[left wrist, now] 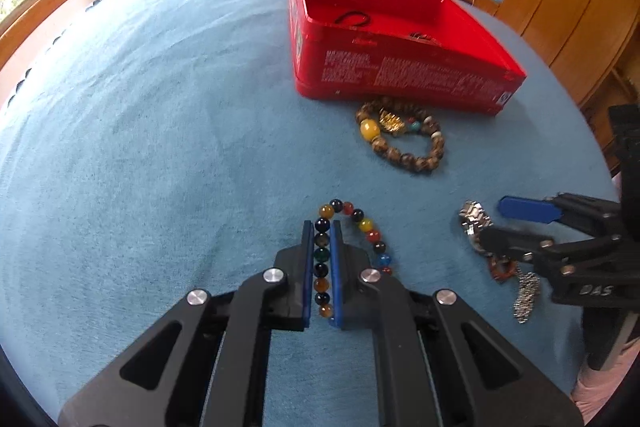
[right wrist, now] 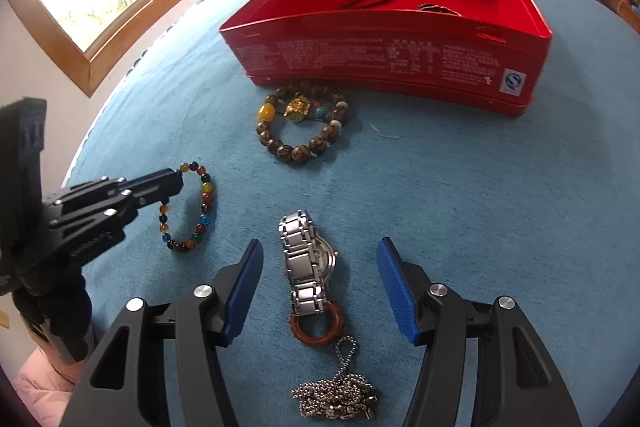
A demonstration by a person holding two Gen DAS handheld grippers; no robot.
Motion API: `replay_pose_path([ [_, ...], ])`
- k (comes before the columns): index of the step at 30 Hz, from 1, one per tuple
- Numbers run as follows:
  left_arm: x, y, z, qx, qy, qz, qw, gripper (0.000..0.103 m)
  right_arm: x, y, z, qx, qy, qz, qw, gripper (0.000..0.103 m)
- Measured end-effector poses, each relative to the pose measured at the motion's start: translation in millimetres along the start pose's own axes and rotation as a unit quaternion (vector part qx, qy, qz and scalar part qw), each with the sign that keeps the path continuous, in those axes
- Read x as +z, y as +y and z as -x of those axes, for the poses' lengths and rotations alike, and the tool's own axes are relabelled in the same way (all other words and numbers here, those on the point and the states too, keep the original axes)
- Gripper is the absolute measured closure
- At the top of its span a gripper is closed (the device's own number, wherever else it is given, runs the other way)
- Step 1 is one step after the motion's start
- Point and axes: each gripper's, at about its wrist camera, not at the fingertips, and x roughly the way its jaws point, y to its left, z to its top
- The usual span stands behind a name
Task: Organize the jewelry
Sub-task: 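Close the left tool on the multicolour bead bracelet, then close the right tool on the silver watch band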
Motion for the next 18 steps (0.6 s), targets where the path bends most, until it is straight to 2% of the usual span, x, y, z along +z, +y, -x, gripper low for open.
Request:
replay_pose_path([
  [3, -0.3, -1.0, 4.0, -0.006, -0.004, -0.002, 1.0, 0.097, 0.1, 8.2, -5.2, -0.001, 0.009, 0.018, 1.0, 0.05],
  [5, -1.9, -0.3, 4.3, -0.009, 0.0, 0.0, 1.0, 0.097, -1.4, 13.2, -7.6, -0.013, 0.012, 0.032, 0.999, 0.062],
  [8, -0.8, 1.3, -0.7, -0.012, 0.005, 0.002, 0.9999, 0.097, -4.0, 16.2, -9.3, -0.028, 0.008, 0.045, 0.999, 0.07],
  [13, -0.8, 4.3, -3.3, -0.019, 0.009, 0.005, 0.9998, 0.097, -6.7, 18.2, -7.9, -0.034, 0.0, 0.052, 0.998, 0.071],
  [18, 2.2, 6.1, 0.2, -0.026, 0.002, 0.008, 0.9996, 0.097, -7.6, 9.7, -0.7, -0.003, -0.001, 0.027, 1.0, 0.071],
])
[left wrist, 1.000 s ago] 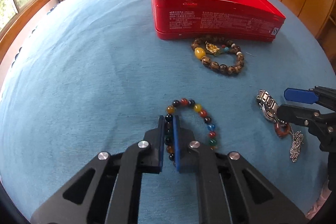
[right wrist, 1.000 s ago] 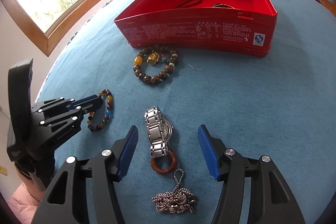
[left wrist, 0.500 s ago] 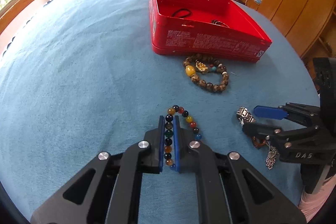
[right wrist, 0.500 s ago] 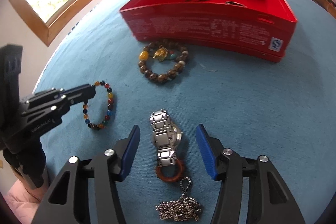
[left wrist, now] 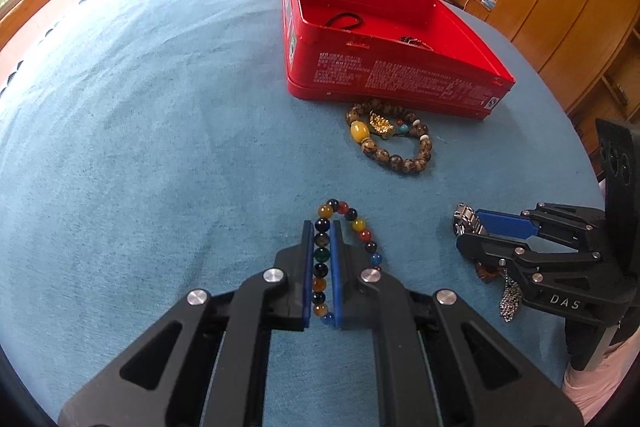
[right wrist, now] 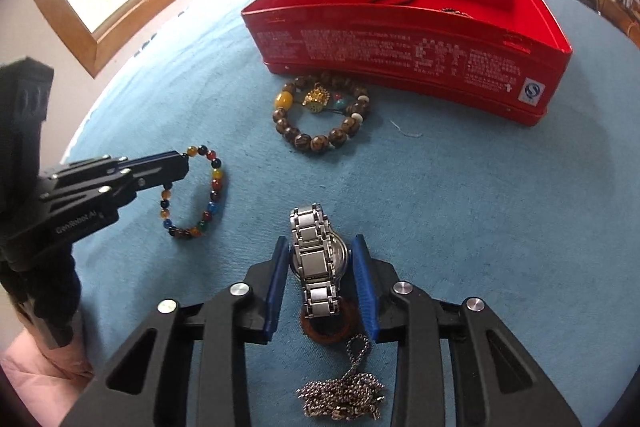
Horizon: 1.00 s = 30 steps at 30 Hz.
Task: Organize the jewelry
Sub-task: 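Close the right tool on the silver watch band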
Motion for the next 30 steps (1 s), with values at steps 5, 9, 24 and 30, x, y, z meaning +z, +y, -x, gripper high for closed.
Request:
replay_pose_path([
  [5, 1.0, -0.6, 8.3, -0.009, -0.01, 0.002, 0.9999, 0.097, 0.4, -2.9, 13.8, 0.01, -0.016, -0.01, 1.0, 0.071],
  [9, 3.3, -3.9, 20.4, -0.021, -0.024, 0.003, 0.9995, 0.097, 1.8, -5.4, 29.1, 0.013, -0.033, -0.013, 0.999, 0.071],
  [24, 16.6, -21.0, 60.5, -0.04, -0.067, -0.013, 0.9968, 0.097, 7.6, -12.2, 48.6, 0.011, -0.051, -0.024, 0.998, 0.071],
  [30, 21.0, -24.0, 61.0, -0.038, -0.07, -0.015, 0.9967, 0.097, 9.9, -15.3, 51.7, 0.005, -0.051, -0.028, 0.998, 0.071],
])
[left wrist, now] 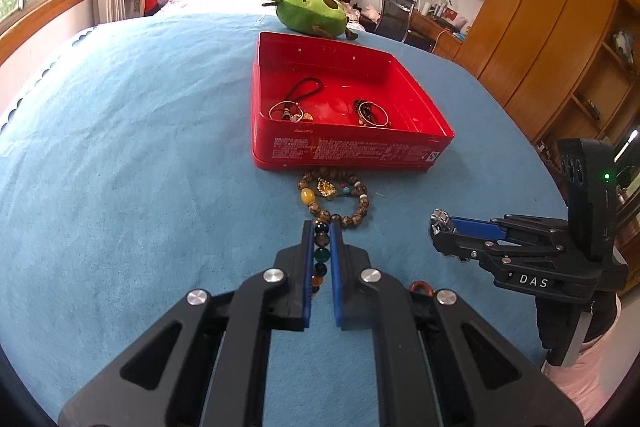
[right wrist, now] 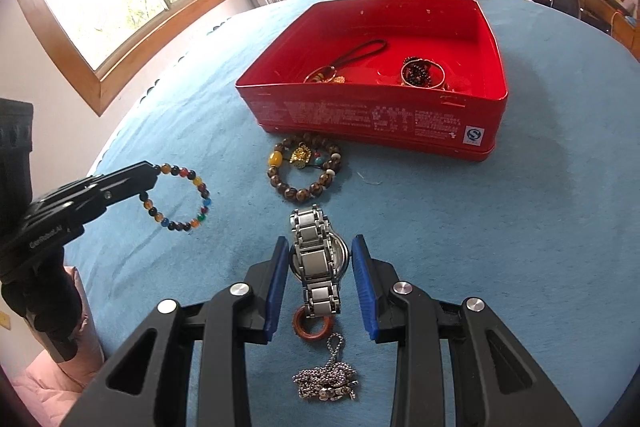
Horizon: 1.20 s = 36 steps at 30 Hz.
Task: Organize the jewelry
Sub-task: 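Close the right tool on the silver watch band, then carry the bead bracelet and silver watch over the red tray with both tools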
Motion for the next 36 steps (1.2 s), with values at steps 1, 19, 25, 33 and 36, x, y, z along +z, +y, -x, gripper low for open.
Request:
replay_pose_path([
  [1, -0.2, 0.3, -0.7, 0.001, 0.001, 0.0, 1.0, 0.097, -0.2, -1.3, -1.3, -0.002, 0.002, -0.002, 1.0, 0.071],
  [19, 2.4, 4.2, -19.5, 0.016, 0.021, 0.005, 0.9996, 0.097, 1.9, -12.0, -8.6, -0.01, 0.005, -0.013, 1.0, 0.071],
  [25, 19.8, -7.7, -3.7, 0.018, 0.002, -0.012, 0.9998, 0.097, 14.5, -9.9, 4.9, -0.014, -0.008, -0.007, 1.0, 0.071],
  [33, 56.8, -26.4, 7.0, 0.008, -0.025, -0.028, 0.9993, 0.097, 51.5, -9.5, 26.8, -0.016, -0.041, -0.01, 0.999, 0.071],
  [36, 73.5, -29.9, 3.5, 0.009, -0.036, -0.027, 0.999, 0.097, 69.1, -12.3, 29.4, -0.019, -0.052, -0.016, 0.998, 0.071],
])
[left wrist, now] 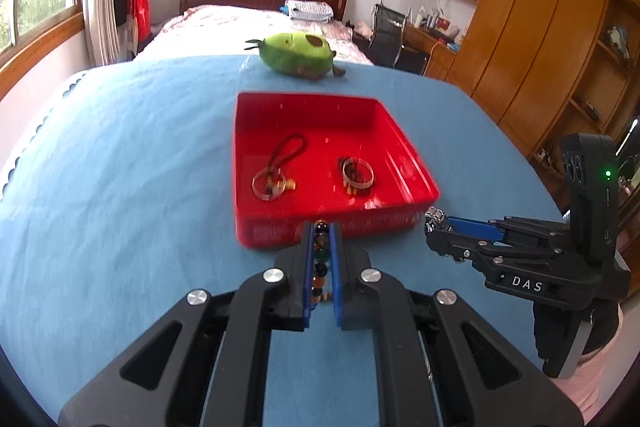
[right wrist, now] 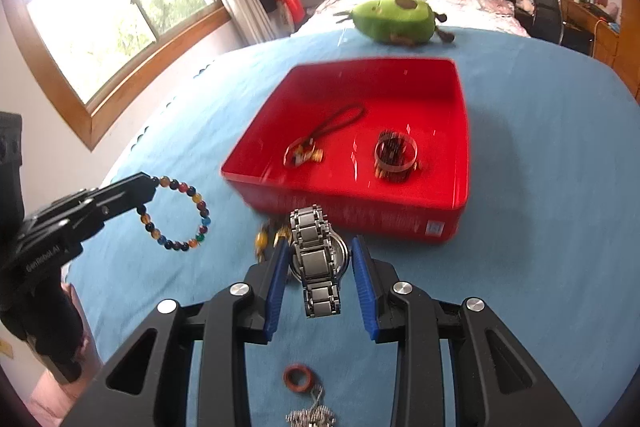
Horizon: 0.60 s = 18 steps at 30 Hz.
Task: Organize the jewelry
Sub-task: 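Carry the bead bracelet and silver watch over the red tray with both tools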
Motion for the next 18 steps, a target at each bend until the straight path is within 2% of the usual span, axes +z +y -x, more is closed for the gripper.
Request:
replay_pose_path([
  [12, 64.3, 4.1, -51.9, -0.019, -0.027, 0.023, 0.9992, 0.097, 66.7, -25.3, -42.6, -0.024, 0.001, -0.028, 0.999, 0.071],
  [18, 81.7, 12.5, -106.2, -0.024, -0.001, 0.038, 0.999, 0.097, 90.0, -44.8, -83.8, -0.041, 0.021, -0.046, 0.998, 0.071],
])
